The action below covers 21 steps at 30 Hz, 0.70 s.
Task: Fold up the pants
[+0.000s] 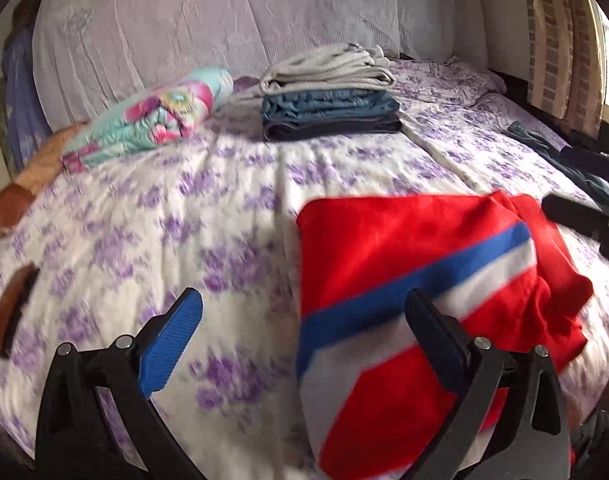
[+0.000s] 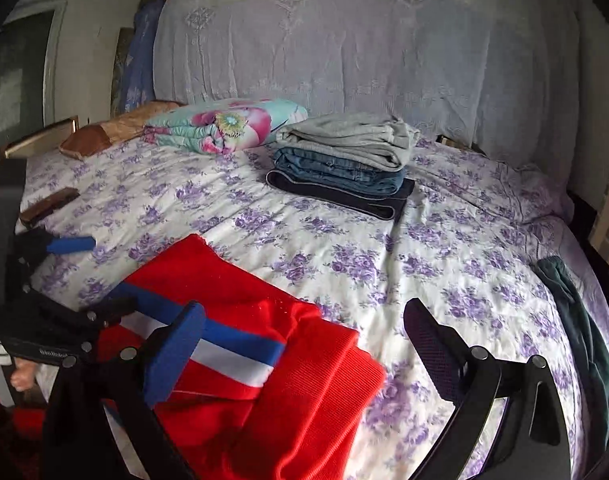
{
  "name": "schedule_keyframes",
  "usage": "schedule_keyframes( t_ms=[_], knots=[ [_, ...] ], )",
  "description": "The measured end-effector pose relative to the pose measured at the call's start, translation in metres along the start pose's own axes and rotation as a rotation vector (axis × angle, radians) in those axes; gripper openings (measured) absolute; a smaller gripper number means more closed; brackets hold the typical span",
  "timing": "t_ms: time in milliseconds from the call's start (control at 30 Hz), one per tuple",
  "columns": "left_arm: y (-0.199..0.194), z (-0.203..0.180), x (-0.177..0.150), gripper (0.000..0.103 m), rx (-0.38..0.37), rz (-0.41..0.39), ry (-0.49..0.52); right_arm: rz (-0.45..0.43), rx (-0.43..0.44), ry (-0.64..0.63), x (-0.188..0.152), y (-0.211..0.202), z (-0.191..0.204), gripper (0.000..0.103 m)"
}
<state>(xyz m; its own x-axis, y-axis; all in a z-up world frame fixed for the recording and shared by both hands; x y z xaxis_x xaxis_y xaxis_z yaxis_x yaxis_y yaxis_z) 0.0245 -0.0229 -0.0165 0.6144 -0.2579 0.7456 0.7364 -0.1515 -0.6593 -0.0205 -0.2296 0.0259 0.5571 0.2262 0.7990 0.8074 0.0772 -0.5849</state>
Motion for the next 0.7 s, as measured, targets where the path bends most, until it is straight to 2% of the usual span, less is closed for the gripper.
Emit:
schedule_keyframes(
  t_ms=[67, 133, 200, 433, 700],
  knots=[
    [0.007, 0.001, 0.004, 0.099, 0.012, 0.014, 0.004, 0.032, -0.023, -0.02, -0.001, 0.017, 0.003, 0.099],
    [0.017, 0.003, 0.006, 0.099, -0.003, 0.027, -0.006, 0.106, -0.067, -0.031, -0.009, 0.038, 0.002, 0.099],
    [0.025, 0.005, 0.006, 0.099, -0.021, 0.042, -0.021, 0.192, -0.039, -0.024, -0.021, 0.061, 0.001, 0.099],
    [0.026, 0.006, 0.003, 0.099, -0.022, 0.044, -0.029, 0.153, 0.02, 0.039, -0.019, 0.044, -0.01, 0.099],
    [0.016, 0.009, -0.006, 0.099, -0.013, 0.037, -0.043, 0.143, 0.149, 0.257, -0.058, 0.015, -0.045, 0.099]
  ],
)
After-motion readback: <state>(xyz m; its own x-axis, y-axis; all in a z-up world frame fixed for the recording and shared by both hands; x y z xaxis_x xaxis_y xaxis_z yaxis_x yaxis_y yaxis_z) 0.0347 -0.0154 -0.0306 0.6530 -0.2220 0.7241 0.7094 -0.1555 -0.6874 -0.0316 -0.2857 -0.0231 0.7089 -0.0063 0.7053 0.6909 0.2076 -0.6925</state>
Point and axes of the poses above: each gripper's, at about its wrist camera, not at the fingertips, and y roughly the way its jaws point, z to its left, x to its top, the point moved 2 cm from there along y, roughly the way its jaws point, and after that the axes turned 4 degrees about z, right-handed, at the moved point
